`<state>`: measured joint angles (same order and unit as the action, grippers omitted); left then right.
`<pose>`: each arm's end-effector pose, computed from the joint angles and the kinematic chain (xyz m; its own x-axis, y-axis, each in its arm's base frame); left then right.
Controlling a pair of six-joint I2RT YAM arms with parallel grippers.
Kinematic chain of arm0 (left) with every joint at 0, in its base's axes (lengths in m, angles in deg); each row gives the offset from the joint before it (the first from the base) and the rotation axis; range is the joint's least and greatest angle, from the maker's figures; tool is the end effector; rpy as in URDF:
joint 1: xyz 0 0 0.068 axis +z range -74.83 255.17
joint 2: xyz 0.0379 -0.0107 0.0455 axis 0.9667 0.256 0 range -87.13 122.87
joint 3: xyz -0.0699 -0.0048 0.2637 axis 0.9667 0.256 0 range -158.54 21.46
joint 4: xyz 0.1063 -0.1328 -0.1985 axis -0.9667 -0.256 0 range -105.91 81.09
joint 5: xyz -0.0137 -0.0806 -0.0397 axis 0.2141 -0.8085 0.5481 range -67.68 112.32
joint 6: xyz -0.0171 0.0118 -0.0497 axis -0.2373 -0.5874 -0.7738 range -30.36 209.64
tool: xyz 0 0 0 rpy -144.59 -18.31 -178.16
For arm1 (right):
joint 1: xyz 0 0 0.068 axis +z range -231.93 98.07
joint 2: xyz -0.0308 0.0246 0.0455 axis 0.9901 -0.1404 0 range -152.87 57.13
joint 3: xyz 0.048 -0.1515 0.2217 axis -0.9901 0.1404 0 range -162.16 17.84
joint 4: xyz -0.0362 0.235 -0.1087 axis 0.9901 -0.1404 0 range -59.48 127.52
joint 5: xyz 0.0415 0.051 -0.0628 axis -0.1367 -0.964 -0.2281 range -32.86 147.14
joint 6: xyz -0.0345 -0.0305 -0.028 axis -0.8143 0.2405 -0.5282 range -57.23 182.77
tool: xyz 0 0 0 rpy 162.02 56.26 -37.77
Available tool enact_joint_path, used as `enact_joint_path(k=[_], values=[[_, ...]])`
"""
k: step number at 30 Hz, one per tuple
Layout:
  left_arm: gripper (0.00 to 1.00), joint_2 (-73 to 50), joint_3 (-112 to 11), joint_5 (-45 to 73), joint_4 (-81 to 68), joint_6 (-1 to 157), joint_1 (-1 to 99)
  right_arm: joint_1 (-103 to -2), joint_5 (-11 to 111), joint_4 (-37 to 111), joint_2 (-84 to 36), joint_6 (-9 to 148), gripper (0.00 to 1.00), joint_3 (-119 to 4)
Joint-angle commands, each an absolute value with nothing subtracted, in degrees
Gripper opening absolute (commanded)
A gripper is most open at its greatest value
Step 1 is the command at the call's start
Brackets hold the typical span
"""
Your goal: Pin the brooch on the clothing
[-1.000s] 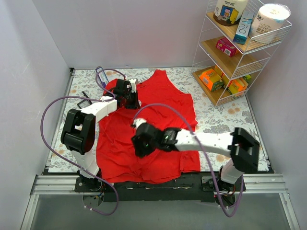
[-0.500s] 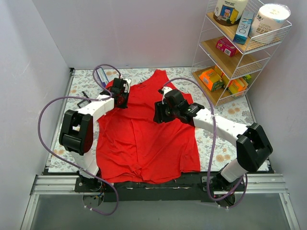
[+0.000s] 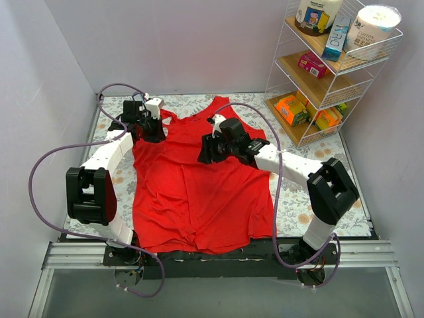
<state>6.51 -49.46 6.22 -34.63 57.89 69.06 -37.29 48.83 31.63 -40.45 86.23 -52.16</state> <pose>0.3546 -0.0479 0.2568 -0.7828 -0.4247 -0.4549 -0.1491 0.8377 -0.5255 0.2744 0.2783 0.2547 -0.6710 -0.1090 -0.7334 -0.5603 0.7224 0.4053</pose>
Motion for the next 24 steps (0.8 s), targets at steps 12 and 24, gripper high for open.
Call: enact_joint_path(k=[12, 24], values=[[0.00, 2.8, -52.8, -43.3, -38.8, 59.9, 68.7, -44.7, 26.0, 44.6, -35.5, 77.2, 0.56, -54.0], [0.00, 2.8, -53.1, -57.3, -38.6, 58.5, 67.3, -46.5, 12.6, 47.4, -34.2, 80.1, 0.53, -57.3]])
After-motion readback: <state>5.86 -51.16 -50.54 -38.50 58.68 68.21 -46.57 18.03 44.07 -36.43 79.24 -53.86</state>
